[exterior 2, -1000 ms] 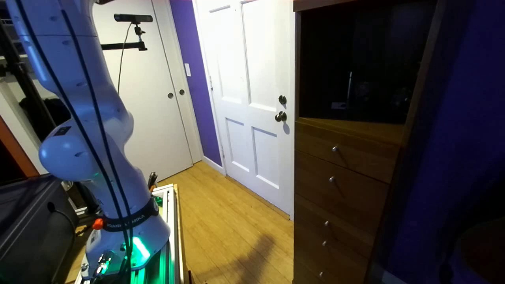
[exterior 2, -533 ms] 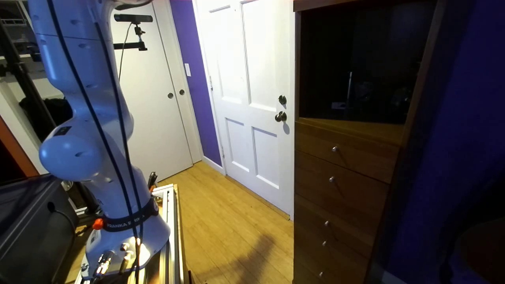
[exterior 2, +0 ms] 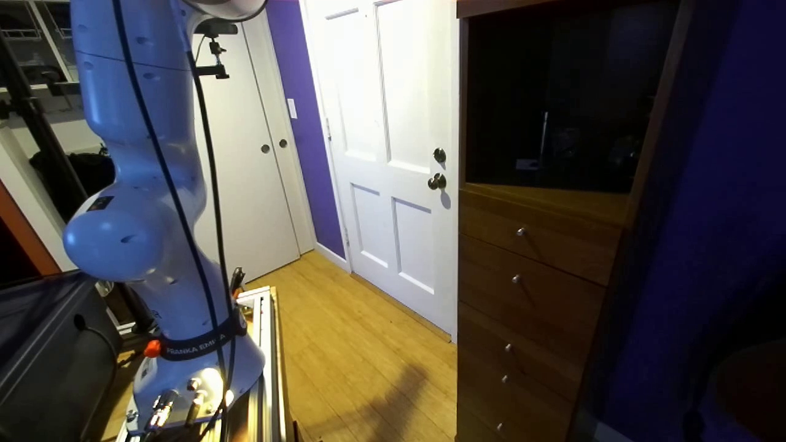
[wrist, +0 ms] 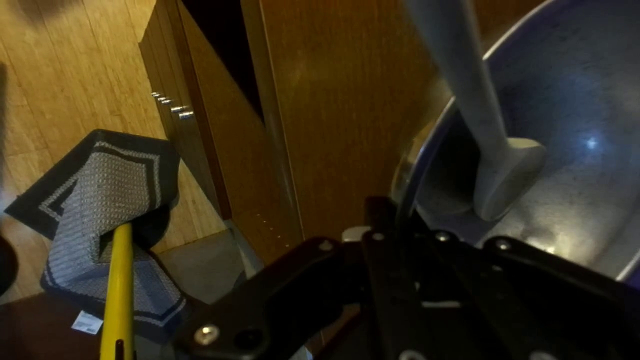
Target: Remove the dishpan from the cabinet shelf and place it on top of the cabinet
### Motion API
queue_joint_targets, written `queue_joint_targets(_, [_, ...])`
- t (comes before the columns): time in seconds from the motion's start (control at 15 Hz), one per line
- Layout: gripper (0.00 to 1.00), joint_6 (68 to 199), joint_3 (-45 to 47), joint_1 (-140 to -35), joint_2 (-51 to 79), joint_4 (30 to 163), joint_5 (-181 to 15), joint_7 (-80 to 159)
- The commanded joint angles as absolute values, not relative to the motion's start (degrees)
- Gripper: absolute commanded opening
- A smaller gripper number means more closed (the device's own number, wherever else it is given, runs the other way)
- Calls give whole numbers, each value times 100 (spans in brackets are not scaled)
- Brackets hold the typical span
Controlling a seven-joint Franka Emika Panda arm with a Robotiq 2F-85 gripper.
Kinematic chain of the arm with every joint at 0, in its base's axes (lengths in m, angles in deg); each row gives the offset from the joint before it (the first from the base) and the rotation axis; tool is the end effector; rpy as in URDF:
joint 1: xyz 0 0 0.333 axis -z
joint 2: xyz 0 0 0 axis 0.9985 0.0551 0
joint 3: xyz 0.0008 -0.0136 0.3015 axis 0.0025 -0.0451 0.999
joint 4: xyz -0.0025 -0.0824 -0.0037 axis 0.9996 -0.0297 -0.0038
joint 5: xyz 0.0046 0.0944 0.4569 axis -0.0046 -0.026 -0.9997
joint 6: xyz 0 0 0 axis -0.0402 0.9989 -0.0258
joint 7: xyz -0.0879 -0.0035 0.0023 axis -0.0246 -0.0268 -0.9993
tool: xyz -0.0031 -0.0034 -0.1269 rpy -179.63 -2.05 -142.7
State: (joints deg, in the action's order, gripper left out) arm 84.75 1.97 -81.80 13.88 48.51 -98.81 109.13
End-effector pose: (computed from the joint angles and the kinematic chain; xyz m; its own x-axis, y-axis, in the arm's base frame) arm 0.6563 -0.0532 0.8193 0.2213 -0.9736 -0.0568 -0.8726 -0.1717 -0.4572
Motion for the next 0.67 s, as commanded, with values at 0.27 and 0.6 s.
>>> queue_joint_targets(0.27, [2,8422,174,-8300,1817,4275,-9670,10934])
queue_joint_targets(0.6, [2,8334,171,-8385,1888,4193,-9422,10786])
